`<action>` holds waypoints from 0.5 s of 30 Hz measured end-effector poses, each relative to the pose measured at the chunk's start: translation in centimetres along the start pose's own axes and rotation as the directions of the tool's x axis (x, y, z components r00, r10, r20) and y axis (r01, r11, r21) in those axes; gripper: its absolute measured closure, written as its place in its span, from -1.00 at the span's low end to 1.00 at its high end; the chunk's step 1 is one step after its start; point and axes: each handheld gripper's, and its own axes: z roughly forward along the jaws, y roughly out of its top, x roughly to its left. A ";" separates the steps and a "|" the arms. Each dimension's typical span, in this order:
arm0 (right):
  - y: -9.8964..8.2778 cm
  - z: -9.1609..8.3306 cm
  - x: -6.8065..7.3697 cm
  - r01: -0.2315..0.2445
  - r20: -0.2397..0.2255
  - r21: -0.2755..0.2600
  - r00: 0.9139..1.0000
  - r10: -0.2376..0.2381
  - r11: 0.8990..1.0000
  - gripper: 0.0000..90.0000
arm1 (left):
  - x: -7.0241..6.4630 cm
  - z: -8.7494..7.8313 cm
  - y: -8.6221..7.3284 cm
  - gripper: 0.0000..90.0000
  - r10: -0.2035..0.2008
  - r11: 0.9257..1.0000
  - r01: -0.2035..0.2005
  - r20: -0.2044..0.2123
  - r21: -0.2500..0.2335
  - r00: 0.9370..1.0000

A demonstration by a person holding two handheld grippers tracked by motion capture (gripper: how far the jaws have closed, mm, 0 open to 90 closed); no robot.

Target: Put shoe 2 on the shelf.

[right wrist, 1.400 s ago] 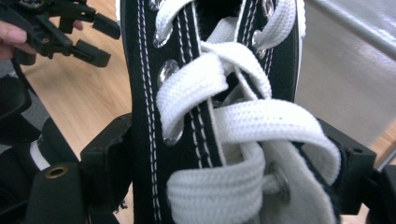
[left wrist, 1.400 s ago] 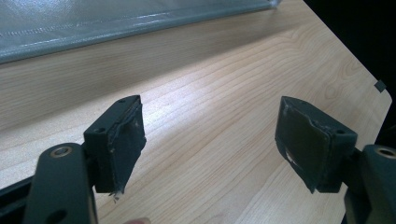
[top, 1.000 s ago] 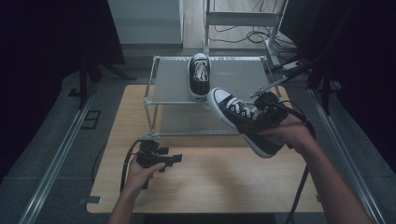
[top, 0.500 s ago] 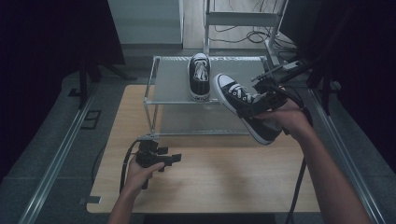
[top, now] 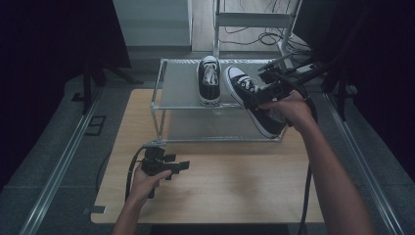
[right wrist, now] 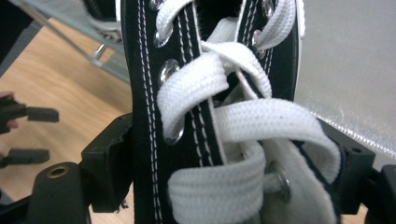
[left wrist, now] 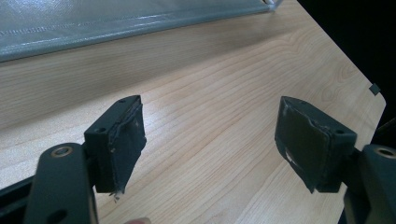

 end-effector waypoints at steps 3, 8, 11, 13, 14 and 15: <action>0.7 0.5 -0.2 -0.023 0.005 0.005 1.000 0.023 1.000 -0.56 | 0.1 0.0 0.0 -0.46 0.000 1.000 0.000 0.004 -0.002 1.000; 1.8 1.1 -0.7 -0.067 0.000 0.008 0.998 0.067 0.998 -0.56 | 0.1 -0.1 0.0 -0.46 -0.007 1.000 0.007 0.004 -0.006 1.000; 2.6 1.5 -0.9 -0.090 0.012 0.015 0.996 0.090 0.996 -0.56 | 0.2 -0.1 0.0 -0.46 -0.007 1.000 0.007 0.005 -0.006 1.000; 3.2 1.7 -0.9 -0.105 0.020 0.020 0.994 0.105 0.994 -0.56 | 0.2 0.0 0.0 -0.46 -0.004 1.000 0.004 0.002 -0.003 1.000; 3.4 1.8 -0.9 -0.105 0.024 0.020 0.994 0.105 0.994 -0.56 | 0.2 0.1 0.0 -0.46 -0.005 1.000 0.005 0.003 -0.002 1.000; 3.7 1.8 -0.8 -0.112 0.029 0.020 0.993 0.112 0.993 -0.56 | 0.2 0.1 0.0 -0.46 -0.007 1.000 0.007 0.003 -0.002 1.000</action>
